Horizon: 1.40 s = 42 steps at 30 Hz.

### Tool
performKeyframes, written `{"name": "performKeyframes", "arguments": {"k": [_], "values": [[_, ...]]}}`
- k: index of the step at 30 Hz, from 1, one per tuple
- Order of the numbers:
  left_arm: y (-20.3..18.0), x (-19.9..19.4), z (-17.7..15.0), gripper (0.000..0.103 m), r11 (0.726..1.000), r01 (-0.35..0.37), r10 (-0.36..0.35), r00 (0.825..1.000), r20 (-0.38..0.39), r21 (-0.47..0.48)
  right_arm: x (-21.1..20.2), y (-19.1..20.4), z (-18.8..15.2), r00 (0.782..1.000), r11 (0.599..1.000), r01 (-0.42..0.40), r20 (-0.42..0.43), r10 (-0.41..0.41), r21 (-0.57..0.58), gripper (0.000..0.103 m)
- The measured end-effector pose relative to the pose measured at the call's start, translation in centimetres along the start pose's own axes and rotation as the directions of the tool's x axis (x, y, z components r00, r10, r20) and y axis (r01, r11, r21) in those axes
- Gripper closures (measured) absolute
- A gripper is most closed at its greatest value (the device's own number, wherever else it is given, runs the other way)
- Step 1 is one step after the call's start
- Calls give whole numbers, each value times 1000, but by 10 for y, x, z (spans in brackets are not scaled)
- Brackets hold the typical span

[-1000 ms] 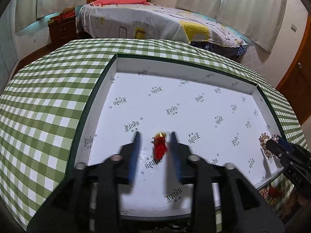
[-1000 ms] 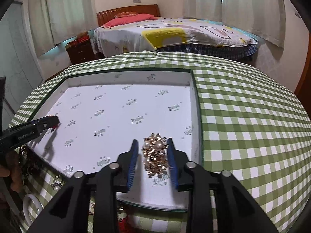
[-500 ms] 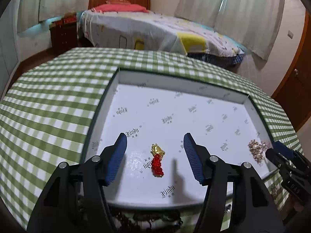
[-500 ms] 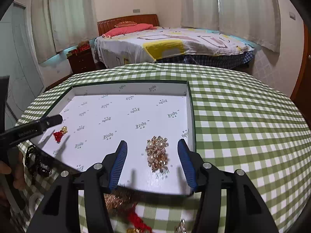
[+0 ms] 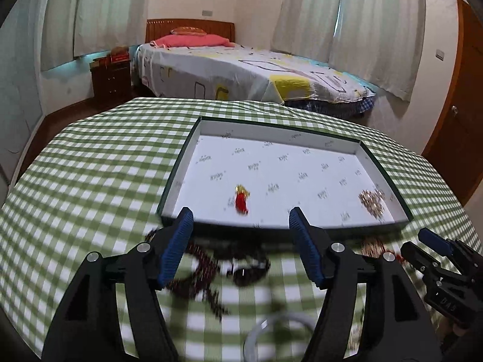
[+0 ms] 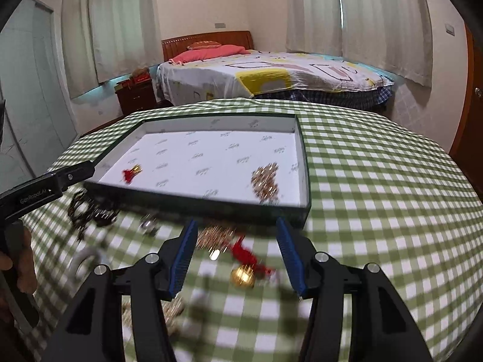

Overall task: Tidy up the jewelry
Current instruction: 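Move the left tool to the jade bangle while the right tool reaches the pearl strand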

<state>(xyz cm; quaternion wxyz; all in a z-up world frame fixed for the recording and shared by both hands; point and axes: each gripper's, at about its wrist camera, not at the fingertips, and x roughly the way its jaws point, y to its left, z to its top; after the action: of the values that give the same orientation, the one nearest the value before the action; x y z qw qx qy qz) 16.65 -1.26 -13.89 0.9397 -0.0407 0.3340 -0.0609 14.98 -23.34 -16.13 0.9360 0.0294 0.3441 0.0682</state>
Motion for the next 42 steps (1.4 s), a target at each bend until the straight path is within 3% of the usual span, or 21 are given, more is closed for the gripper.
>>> {"name": "performKeyframes", "arguments": {"k": [13, 25, 27, 29, 32, 42], "values": [[16, -45, -55, 34, 999, -29, 29, 999, -28, -27, -22, 48, -40, 996, 992, -85, -9, 84, -96, 36], [19, -52, -70, 33, 998, -47, 46, 998, -42, -29, 3, 58, -55, 991, 994, -50, -126, 38, -100, 30], [16, -51, -71, 33, 999, -44, 43, 998, -46, -21, 1, 56, -56, 991, 994, -50, -126, 37, -96, 37], [11, -50, -72, 32, 999, -38, 37, 998, -51, -10, -2, 56, -57, 992, 994, -43, -121, 30, -103, 57], [6, -48, -74, 25, 1000, -28, 28, 998, -55, 1, -4, 53, -56, 991, 993, -62, -124, 49, -100, 75], [-22, -33, -77, 21, 998, 31, -26, 995, -92, 50, -17, 26, -52, 995, 999, -45, -86, 42, -30, 78]]}}
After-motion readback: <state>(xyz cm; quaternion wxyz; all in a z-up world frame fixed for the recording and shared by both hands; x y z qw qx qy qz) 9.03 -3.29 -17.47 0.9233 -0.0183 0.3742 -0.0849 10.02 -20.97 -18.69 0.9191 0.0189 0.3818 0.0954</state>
